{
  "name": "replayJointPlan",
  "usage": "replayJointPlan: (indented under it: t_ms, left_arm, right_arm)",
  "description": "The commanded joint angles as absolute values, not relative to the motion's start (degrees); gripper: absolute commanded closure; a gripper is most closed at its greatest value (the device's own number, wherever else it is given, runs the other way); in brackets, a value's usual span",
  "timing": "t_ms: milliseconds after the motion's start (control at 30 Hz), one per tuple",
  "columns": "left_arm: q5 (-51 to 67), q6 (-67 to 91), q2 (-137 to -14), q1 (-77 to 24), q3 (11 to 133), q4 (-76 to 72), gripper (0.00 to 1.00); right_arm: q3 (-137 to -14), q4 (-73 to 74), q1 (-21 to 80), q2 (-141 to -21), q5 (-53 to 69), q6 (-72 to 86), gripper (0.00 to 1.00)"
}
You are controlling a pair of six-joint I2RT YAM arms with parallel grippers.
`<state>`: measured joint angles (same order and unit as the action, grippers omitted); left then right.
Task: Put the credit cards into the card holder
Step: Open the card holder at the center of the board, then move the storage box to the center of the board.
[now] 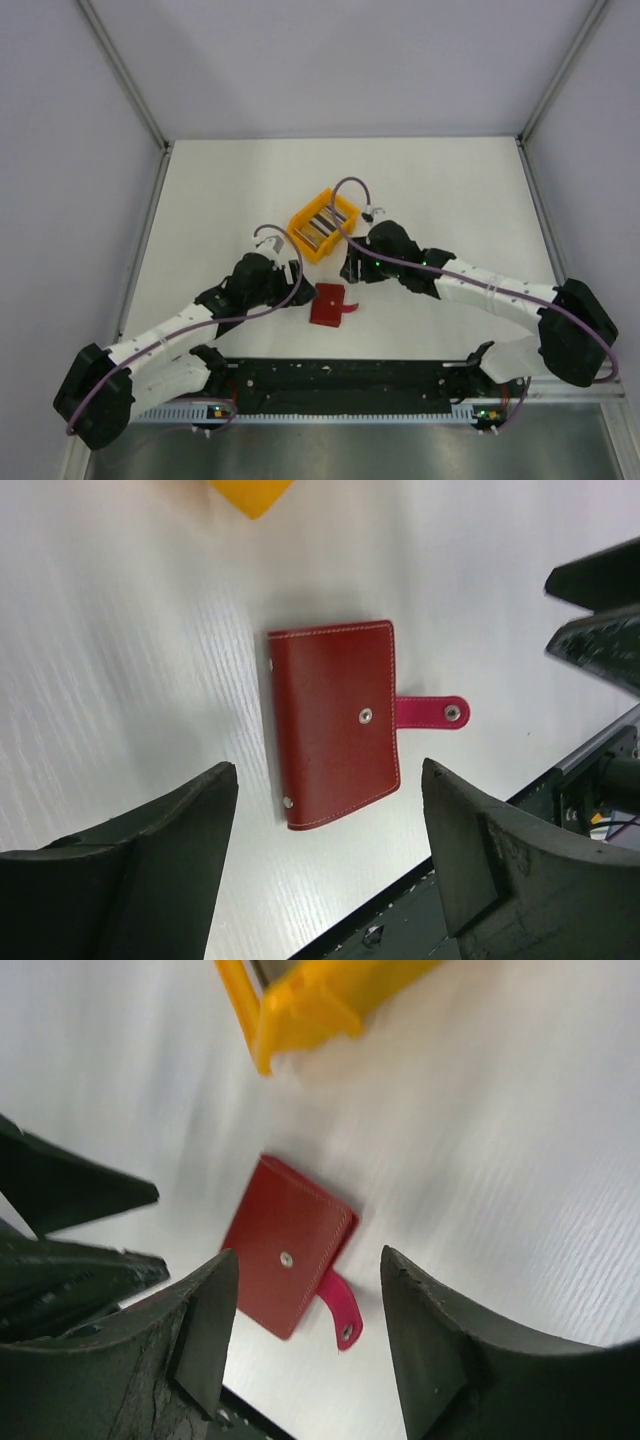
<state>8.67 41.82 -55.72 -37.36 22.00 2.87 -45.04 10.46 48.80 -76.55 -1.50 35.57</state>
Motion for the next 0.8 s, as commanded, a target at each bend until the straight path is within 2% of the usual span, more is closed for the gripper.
replayJointPlan:
  t_ms: [0, 133, 367, 600, 767]
  left_arm:
    - [6.2, 40.6, -54.6, -37.5, 26.8, 7.1, 0.22]
    - [3.3, 41.3, -52.9, -37.5, 28.0, 11.1, 0.2]
    - [-5.3, 43.9, -48.2, -37.5, 29.0, 18.2, 0.17]
    - [-6.0, 43.9, -47.3, -37.4, 29.5, 19.5, 0.16]
    - [-5.6, 44.0, -47.5, -37.4, 29.4, 19.3, 0.15]
  right_arm:
    - [-56.9, 14.8, 44.7, -79.0, -8.5, 34.3, 0.41]
    - [-69.8, 22.7, 40.1, -88.7, -11.5, 36.3, 0.4]
    - [-80.9, 25.5, 36.8, -102.6, -12.0, 39.8, 0.38]
    - [-83.3, 25.7, 35.2, -109.4, -15.5, 40.3, 0.36]
    - [-81.7, 25.7, 34.4, -109.3, -17.6, 38.4, 0.36]
